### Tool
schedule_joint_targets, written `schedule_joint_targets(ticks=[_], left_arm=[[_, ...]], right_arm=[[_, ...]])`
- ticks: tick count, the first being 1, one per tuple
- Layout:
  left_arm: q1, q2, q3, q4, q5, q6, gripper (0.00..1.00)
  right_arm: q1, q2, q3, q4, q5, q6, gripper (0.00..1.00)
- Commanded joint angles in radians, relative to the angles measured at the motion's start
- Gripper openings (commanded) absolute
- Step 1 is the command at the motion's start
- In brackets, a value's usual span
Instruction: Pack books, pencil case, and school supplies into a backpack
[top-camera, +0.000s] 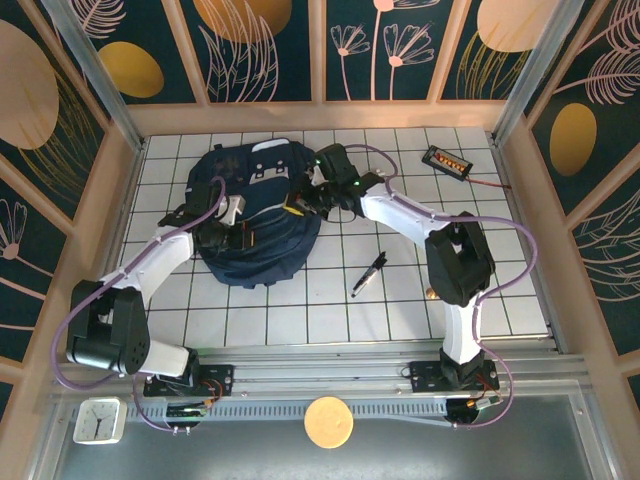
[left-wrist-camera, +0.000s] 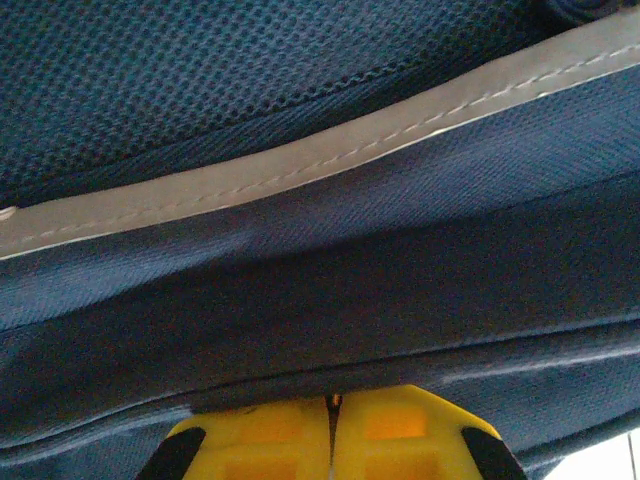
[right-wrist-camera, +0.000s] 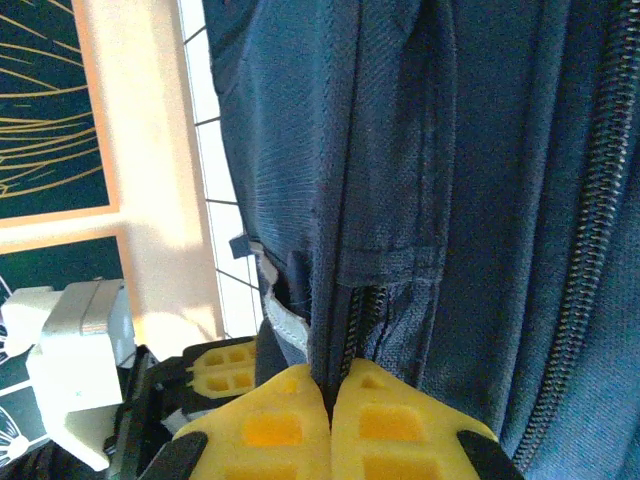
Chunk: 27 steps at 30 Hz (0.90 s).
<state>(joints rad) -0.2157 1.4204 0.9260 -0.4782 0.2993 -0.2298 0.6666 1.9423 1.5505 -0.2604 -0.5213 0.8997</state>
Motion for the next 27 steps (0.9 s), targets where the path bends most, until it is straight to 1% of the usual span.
schedule_joint_targets(ticks=[1, 3, 6, 9, 13, 15, 18, 21, 22, 23, 24, 25, 26, 27], left_arm=[[0.02, -0.03, 0.02, -0.105, -0.256, 0.006, 0.0], [0.048, -0.04, 0.026, -0.149, -0.357, -0.018, 0.0], [0.089, -0.046, 0.038, -0.188, -0.45, -0.024, 0.0], [0.108, -0.038, 0.042, -0.207, -0.515, -0.019, 0.0], [0.143, -0.006, 0.072, -0.21, -0.609, -0.01, 0.0], [0.168, 0.012, 0.07, -0.18, -0.66, -0.002, 0.0], [0.207, 0.045, 0.073, -0.109, -0.664, 0.005, 0.0], [0.212, 0.054, 0.087, -0.035, -0.603, 0.019, 0.0], [0.213, 0.049, 0.091, -0.015, -0.562, 0.024, 0.1], [0.213, 0.033, 0.093, -0.004, -0.53, 0.022, 0.31], [0.212, 0.012, 0.091, 0.006, -0.497, 0.026, 0.37], [0.212, -0.022, 0.083, 0.018, -0.464, 0.032, 0.41], [0.213, -0.068, 0.07, 0.026, -0.441, 0.032, 0.49], [0.213, -0.111, 0.058, 0.032, -0.422, 0.029, 0.58]], right_arm=[[-0.037, -0.079, -0.013, -0.018, -0.011, -0.03, 0.0], [-0.057, -0.088, -0.01, -0.059, -0.004, -0.067, 0.0], [-0.089, -0.099, -0.025, -0.086, -0.006, -0.098, 0.0], [-0.114, -0.105, -0.035, -0.099, -0.016, -0.122, 0.0], [-0.114, -0.094, -0.028, -0.14, -0.027, -0.179, 0.0], [-0.146, -0.091, -0.038, -0.155, -0.032, -0.2, 0.0], [-0.154, -0.095, -0.056, -0.16, -0.048, -0.22, 0.0], [-0.154, -0.096, -0.054, -0.158, -0.068, -0.228, 0.0], [-0.153, -0.099, -0.053, -0.15, -0.074, -0.223, 0.0], [-0.153, -0.102, -0.053, -0.14, -0.082, -0.217, 0.0], [-0.151, -0.105, -0.055, -0.127, -0.089, -0.209, 0.0], [-0.151, -0.108, -0.059, -0.106, -0.1, -0.198, 0.0], [-0.15, -0.112, -0.067, -0.079, -0.113, -0.18, 0.0], [-0.149, -0.114, -0.074, -0.053, -0.127, -0.163, 0.05]])
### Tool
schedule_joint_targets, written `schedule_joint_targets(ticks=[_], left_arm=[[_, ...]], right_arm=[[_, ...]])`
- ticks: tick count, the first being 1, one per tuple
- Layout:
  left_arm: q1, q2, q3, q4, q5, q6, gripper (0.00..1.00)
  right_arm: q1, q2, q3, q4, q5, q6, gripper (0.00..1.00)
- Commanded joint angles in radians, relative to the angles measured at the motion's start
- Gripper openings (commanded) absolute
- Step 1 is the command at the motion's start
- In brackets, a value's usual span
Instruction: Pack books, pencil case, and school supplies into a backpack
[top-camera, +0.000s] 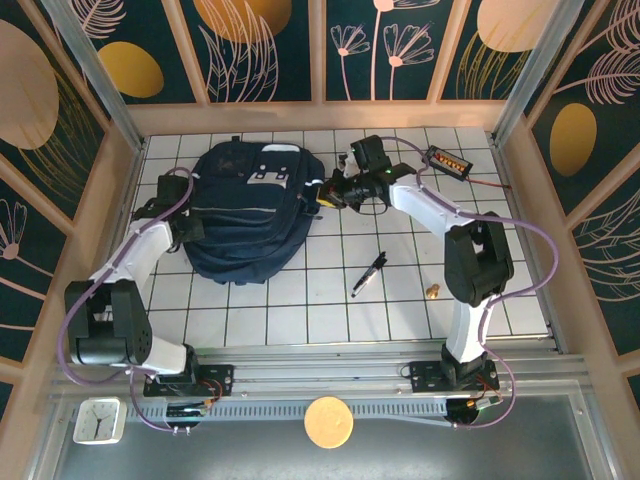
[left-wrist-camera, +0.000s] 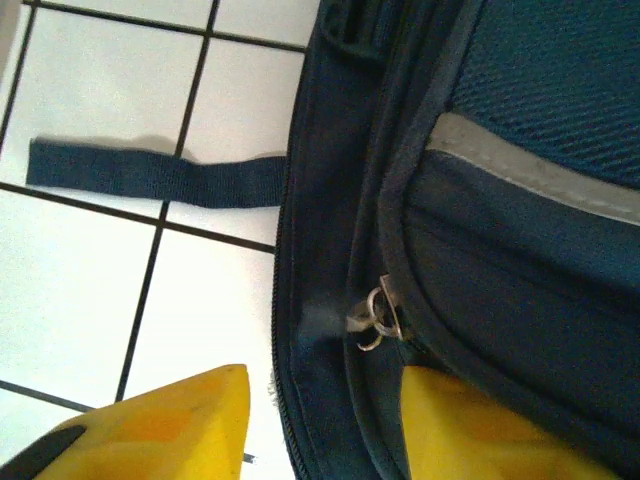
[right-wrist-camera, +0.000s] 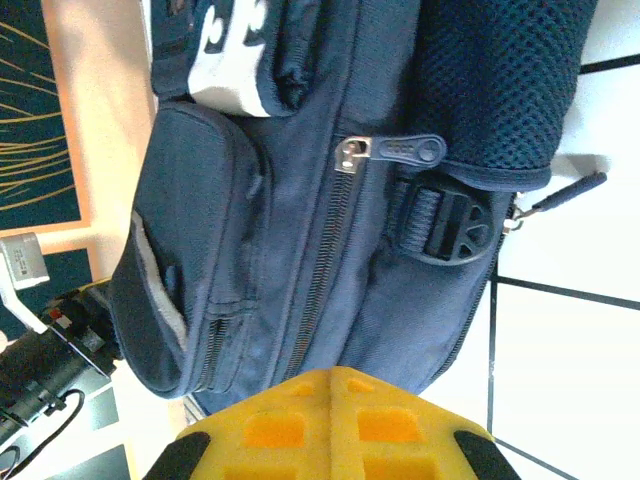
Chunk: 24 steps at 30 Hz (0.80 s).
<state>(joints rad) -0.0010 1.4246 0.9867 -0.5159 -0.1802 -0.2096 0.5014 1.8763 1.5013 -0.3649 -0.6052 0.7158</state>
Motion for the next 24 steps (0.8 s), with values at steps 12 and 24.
schedule_joint_targets(ticks=[12, 24], left_arm=[[-0.027, -0.195, 0.072, -0.028, 0.194, 0.028, 0.99], [-0.039, -0.19, 0.072, -0.023, 0.155, 0.049, 0.99]], right_arm=[[0.19, 0.036, -0.015, 0.212, -0.093, 0.198, 0.6], [0.224, 0.188, 0.165, 0.129, -0.078, 0.221, 0.56]])
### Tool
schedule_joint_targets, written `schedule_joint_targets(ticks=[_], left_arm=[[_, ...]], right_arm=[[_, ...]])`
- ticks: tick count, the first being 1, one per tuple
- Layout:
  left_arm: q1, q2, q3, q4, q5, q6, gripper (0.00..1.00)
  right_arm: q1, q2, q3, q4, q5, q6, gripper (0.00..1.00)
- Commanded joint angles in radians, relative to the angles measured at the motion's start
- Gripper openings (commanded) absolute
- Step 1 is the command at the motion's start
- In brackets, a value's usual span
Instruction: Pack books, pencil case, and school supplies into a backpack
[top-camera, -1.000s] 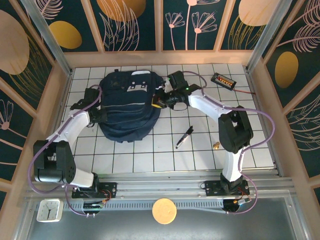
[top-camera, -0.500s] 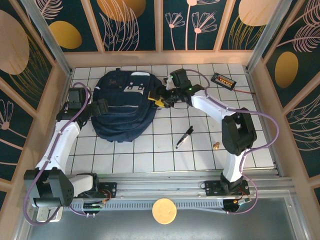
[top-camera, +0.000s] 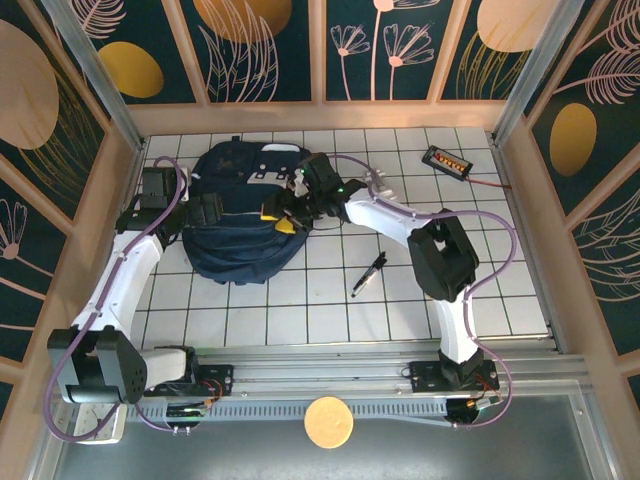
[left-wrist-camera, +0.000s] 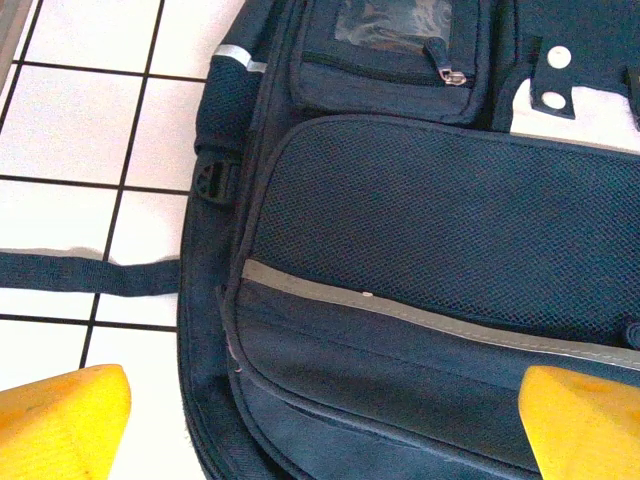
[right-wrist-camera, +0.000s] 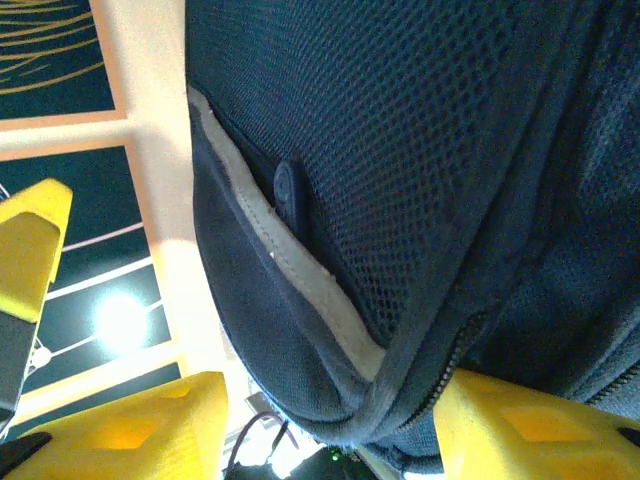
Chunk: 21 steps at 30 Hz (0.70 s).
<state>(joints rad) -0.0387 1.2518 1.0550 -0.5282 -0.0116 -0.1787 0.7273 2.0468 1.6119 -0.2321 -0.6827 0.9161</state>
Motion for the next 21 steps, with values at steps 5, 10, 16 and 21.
schedule_joint_targets(ticks=[5, 10, 16, 21], left_arm=[[-0.001, -0.034, -0.021, -0.008, -0.007, 0.018, 0.99], [-0.001, -0.04, -0.029, -0.007, -0.005, 0.023, 0.99], [-0.002, -0.037, -0.028, -0.004, 0.004, 0.027, 0.99], [-0.008, -0.032, -0.033, -0.002, 0.012, 0.039, 0.99]], right_arm=[[0.003, 0.041, 0.122, -0.028, 0.002, 0.027, 0.54], [0.009, 0.03, 0.133, -0.048, -0.002, 0.037, 0.54], [0.007, 0.023, 0.143, -0.053, 0.003, 0.044, 0.54], [0.01, 0.03, 0.147, 0.024, -0.004, 0.107, 0.52]])
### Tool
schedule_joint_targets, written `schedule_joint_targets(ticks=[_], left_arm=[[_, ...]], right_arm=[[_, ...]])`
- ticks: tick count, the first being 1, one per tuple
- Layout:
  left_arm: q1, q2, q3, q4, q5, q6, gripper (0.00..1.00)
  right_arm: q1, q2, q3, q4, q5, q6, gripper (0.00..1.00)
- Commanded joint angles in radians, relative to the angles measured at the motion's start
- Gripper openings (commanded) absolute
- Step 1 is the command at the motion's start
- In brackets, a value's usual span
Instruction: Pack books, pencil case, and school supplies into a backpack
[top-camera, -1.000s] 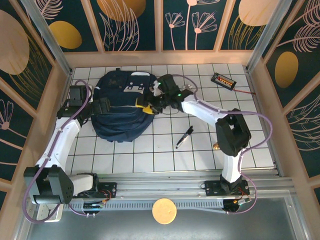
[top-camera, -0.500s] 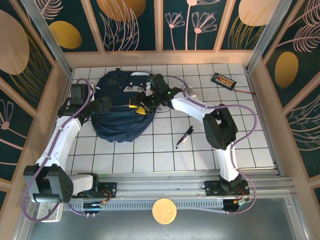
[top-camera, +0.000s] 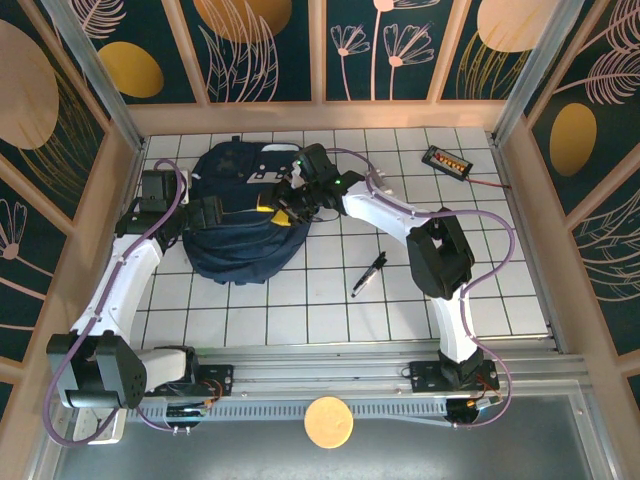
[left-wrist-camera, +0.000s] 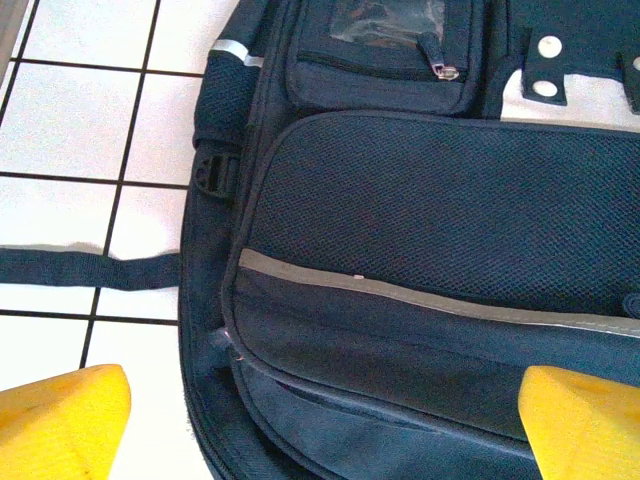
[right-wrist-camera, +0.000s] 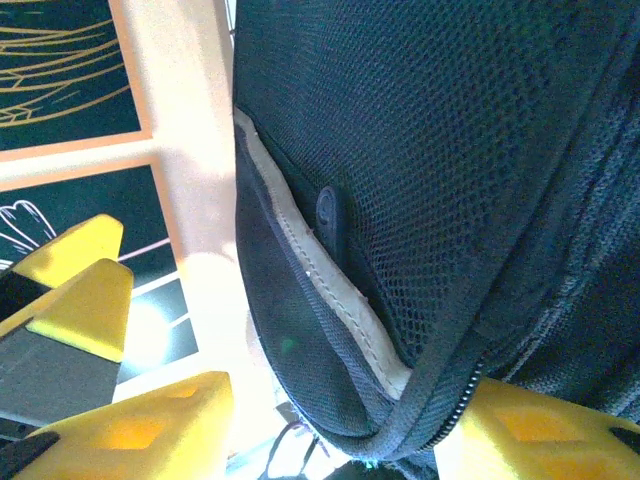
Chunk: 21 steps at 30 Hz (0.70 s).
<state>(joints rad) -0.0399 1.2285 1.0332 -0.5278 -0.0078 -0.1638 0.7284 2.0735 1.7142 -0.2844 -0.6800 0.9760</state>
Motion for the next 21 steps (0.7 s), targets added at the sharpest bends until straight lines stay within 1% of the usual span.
schedule_joint_targets(ticks=[1, 5, 8, 13, 15, 18, 21], left_arm=[[-0.011, -0.008, -0.011, -0.001, 0.008, 0.027, 0.99], [-0.023, -0.006, -0.012, 0.002, 0.013, 0.045, 0.99], [-0.026, -0.003, -0.009, 0.001, 0.008, 0.049, 0.99], [-0.03, 0.001, -0.007, 0.002, 0.009, 0.054, 0.99], [-0.036, 0.005, -0.011, 0.006, 0.032, 0.071, 0.99], [-0.068, 0.008, -0.029, 0.021, 0.055, 0.113, 0.99], [-0.113, 0.014, -0.05, 0.028, 0.049, 0.171, 0.99]], right_arm=[[0.009, 0.004, 0.048, 0.094, -0.012, 0.062, 0.51], [0.007, -0.001, 0.053, 0.15, -0.038, 0.129, 0.48], [0.005, -0.001, 0.062, 0.168, -0.05, 0.165, 0.48], [0.006, 0.011, 0.081, 0.19, -0.079, 0.208, 0.52], [0.005, 0.01, 0.084, 0.192, -0.083, 0.211, 0.52], [0.0, 0.012, 0.079, 0.205, -0.083, 0.22, 0.48], [-0.002, 0.014, 0.075, 0.239, -0.087, 0.243, 0.46]])
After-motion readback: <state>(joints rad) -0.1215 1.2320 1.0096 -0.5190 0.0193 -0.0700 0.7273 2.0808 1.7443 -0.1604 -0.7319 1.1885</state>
